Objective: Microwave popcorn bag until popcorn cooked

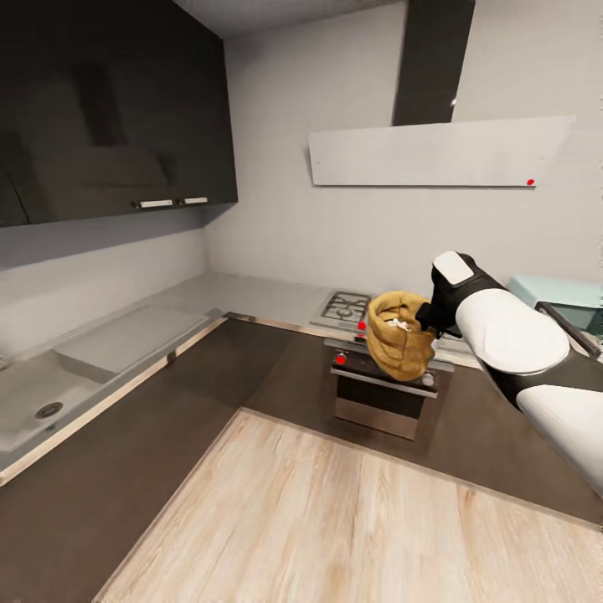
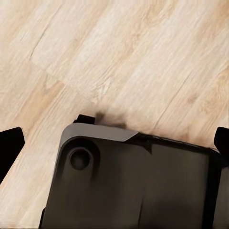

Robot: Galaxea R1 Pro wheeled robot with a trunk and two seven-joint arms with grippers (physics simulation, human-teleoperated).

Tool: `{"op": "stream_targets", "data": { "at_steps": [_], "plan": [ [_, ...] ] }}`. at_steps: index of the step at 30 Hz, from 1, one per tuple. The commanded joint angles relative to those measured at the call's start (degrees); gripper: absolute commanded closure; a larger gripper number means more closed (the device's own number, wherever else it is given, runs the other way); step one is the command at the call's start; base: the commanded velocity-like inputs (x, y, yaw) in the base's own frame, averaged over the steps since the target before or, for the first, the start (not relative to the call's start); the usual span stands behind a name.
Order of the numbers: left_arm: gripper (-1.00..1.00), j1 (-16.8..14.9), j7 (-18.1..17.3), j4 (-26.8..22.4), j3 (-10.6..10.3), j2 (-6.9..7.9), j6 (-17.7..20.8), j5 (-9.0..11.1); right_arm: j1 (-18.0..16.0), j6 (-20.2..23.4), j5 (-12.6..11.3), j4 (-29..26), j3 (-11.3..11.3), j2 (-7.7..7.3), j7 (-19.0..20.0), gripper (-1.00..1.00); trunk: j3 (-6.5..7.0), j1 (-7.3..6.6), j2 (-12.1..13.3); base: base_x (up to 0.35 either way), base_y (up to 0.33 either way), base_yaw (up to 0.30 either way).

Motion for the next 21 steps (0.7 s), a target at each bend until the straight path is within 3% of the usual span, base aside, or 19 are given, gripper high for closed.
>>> {"op": "stream_targets", "data": {
  "at_steps": [1, 10, 21],
  "plan": [
    [-1.0, 0.0, 0.1, 0.0, 0.1, -0.02, -0.2, 0.0, -0.1, 0.3, -0.1, -0.1, -0.1, 0.04, -0.2, 1.0, -0.14, 0.0, -0.1, -0.344, 0.0, 0.0],
    [-1.0, 0.0, 0.1, 0.1, 0.1, -0.02, -0.2, 0.0, 0.6, 0.2, -0.1, -0.1, -0.2, -0.05, -0.1, 1.0, -0.14, 0.0, -0.1, -0.344, 0.0, -0.011],
    [-1.0, 0.0, 0.1, 0.1, 0.1, -0.02, -0.2, 0.0, 1.0, 0.1, -0.1, -0.1, -0.1, -0.07, 0.7, 1.0, -0.14, 0.0, -0.1, -0.344, 0.0, -0.276]
  ]
}}
